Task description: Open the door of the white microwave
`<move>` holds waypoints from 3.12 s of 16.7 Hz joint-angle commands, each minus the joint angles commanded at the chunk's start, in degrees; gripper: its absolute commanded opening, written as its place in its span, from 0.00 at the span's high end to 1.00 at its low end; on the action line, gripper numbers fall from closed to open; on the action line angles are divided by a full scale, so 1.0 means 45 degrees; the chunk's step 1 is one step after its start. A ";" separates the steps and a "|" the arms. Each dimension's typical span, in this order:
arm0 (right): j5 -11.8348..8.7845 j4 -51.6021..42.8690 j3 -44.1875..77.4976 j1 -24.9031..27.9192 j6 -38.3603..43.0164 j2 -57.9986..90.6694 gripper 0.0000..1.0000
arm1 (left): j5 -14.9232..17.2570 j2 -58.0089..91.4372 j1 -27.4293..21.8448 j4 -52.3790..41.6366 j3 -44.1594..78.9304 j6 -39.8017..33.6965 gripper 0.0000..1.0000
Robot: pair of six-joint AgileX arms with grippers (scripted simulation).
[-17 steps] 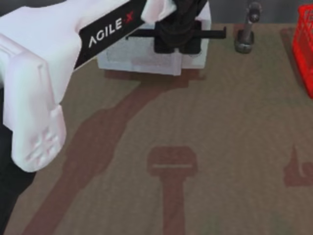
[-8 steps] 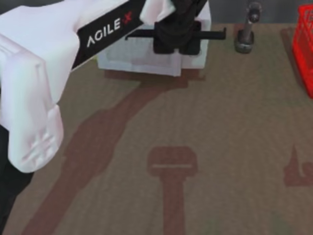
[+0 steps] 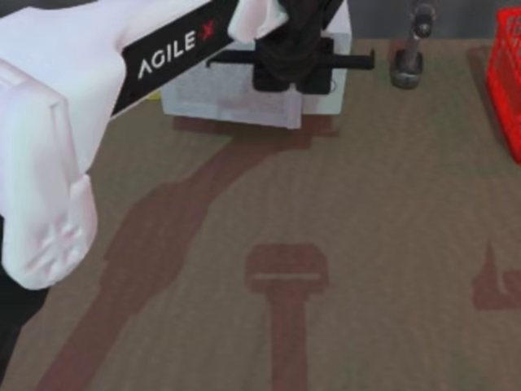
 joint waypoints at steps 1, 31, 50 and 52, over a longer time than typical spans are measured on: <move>0.0000 0.0000 0.0000 0.0000 0.0000 0.0000 0.00 | 0.0000 0.0000 0.0000 0.0000 0.0000 0.0000 1.00; 0.0000 0.0000 0.0000 0.0000 0.0000 0.0000 0.00 | 0.0220 -0.0567 0.0037 0.0525 -0.0973 0.0464 1.00; 0.0000 0.0000 0.0000 0.0000 0.0000 0.0000 0.00 | 0.0220 -0.0567 0.0037 0.0525 -0.0973 0.0464 1.00; 0.0000 0.0000 0.0000 0.0000 0.0000 0.0000 0.00 | 0.0220 -0.0567 0.0037 0.0525 -0.0973 0.0464 1.00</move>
